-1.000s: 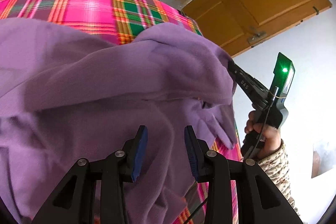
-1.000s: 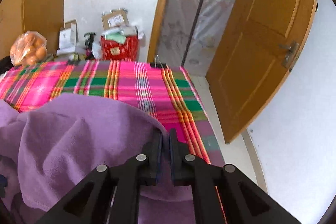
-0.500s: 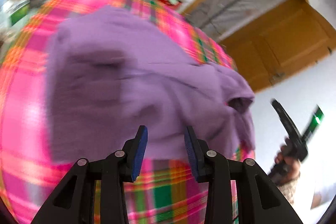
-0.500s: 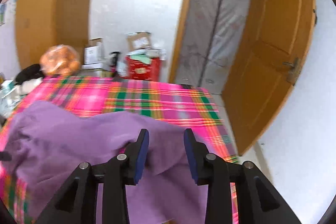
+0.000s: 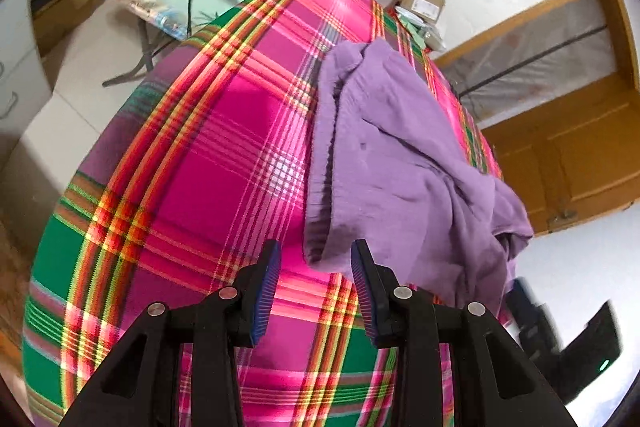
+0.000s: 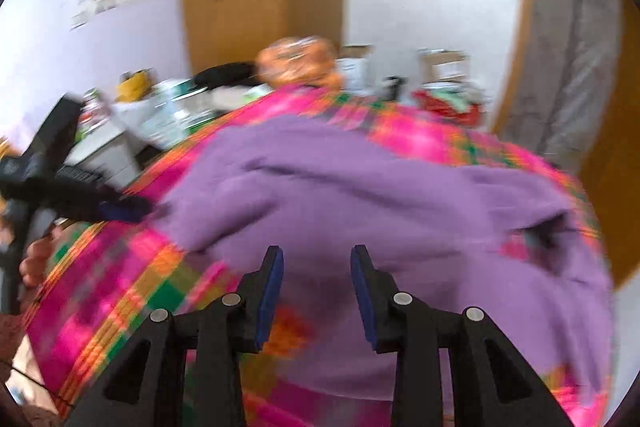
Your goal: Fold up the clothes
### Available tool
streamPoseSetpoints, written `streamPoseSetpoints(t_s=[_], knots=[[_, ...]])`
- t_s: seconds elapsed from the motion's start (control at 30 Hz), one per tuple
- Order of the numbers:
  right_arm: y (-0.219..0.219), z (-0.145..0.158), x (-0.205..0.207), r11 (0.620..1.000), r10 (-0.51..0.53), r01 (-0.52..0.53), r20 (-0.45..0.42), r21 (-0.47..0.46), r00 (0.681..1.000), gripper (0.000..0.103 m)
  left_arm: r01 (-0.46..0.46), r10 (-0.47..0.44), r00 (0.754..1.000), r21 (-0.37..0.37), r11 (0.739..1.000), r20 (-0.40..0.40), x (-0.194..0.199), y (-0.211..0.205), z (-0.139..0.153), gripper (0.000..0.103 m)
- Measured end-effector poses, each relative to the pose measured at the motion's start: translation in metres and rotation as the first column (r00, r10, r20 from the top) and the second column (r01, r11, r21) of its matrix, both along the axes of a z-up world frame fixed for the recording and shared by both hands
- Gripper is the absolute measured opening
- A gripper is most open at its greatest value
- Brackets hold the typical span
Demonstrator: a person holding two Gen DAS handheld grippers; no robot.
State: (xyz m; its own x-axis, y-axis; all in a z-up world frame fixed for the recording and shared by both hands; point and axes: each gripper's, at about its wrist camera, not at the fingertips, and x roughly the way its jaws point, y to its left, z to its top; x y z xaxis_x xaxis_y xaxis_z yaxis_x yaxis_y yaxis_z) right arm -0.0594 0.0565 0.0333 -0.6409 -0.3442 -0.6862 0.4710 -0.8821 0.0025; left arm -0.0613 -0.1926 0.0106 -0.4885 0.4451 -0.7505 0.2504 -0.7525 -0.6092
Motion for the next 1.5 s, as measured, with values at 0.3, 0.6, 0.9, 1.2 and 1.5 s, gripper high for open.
streamPoseSetpoints(t_s=[0.3, 0.6, 0.9, 1.2, 1.5], knots=[[-0.054, -0.044, -0.021, 0.996, 0.057, -0.06, 0.053, 0.072, 0.997, 0.043, 0.02, -0.022, 0.999, 0.078, 0.997, 0.023, -0.01, -0.004, -0.012, 0.043], [-0.059, -0.063, -0.035, 0.99, 0.105, -0.115, 0.122, 0.082, 0.987, 0.06, 0.036, -0.036, 0.999, 0.149, 0.988, 0.002, -0.025, 0.0, -0.016, 0.05], [-0.065, -0.062, -0.039, 0.989, 0.067, -0.076, 0.07, 0.129, 0.995, 0.04, 0.058, -0.062, 0.998, 0.158, 0.986, 0.016, -0.033, 0.01, -0.017, 0.049], [-0.048, -0.055, -0.036, 0.989, 0.022, -0.029, 0.052, 0.142, 0.998, 0.005, 0.087, -0.096, 0.994, 0.149, 0.985, 0.052, -0.035, 0.022, -0.023, 0.007], [-0.032, -0.043, -0.019, 0.994, 0.02, -0.025, 0.045, 0.111, 0.999, 0.005, 0.071, -0.077, 0.996, 0.145, 0.987, 0.039, -0.028, 0.017, -0.019, 0.007]])
